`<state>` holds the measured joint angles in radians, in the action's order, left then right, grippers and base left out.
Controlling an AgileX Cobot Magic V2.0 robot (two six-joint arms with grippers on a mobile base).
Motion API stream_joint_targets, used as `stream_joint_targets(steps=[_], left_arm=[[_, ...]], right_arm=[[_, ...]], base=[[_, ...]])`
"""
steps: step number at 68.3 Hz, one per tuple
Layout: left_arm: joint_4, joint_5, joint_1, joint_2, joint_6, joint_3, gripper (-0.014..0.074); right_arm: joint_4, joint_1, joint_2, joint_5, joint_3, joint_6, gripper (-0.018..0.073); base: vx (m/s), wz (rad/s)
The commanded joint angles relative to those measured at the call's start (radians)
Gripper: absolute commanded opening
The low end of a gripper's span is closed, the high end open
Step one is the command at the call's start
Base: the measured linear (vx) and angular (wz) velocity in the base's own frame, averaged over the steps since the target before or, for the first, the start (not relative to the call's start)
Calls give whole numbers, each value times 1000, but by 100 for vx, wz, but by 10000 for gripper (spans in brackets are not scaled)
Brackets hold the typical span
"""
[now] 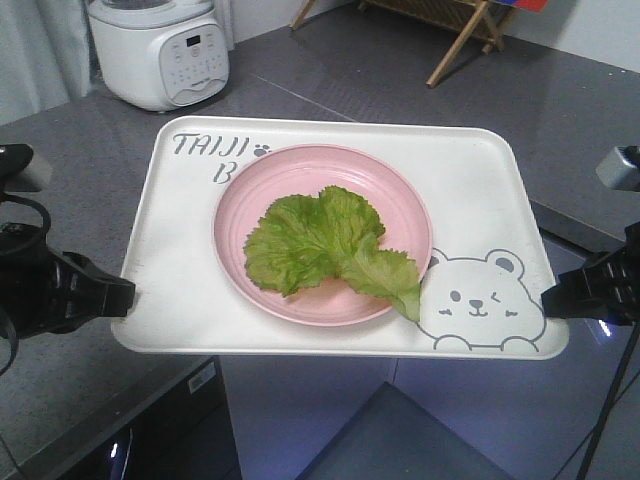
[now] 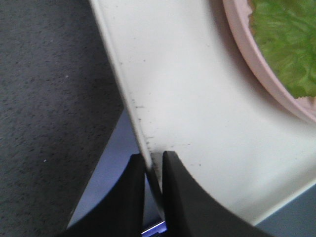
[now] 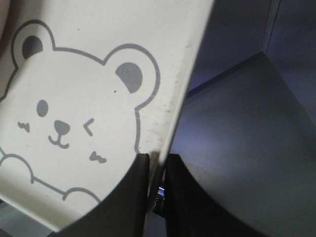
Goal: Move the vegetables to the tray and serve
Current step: 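Drive the base while holding the tray level with both grippers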
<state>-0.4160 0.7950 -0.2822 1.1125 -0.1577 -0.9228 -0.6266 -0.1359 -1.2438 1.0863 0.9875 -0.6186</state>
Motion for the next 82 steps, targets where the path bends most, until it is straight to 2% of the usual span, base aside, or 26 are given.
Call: stream_joint_targets(steps=[1, 82], left_arm=[[-99, -36, -14, -23, -31, -31, -7], [-99, -36, -14, -23, -31, -31, -7]], right_arm=[[-146, 8, 29, 35, 26, -37, -3], [-146, 8, 29, 35, 26, -38, -3]], base=[[-1, -35], [2, -39]])
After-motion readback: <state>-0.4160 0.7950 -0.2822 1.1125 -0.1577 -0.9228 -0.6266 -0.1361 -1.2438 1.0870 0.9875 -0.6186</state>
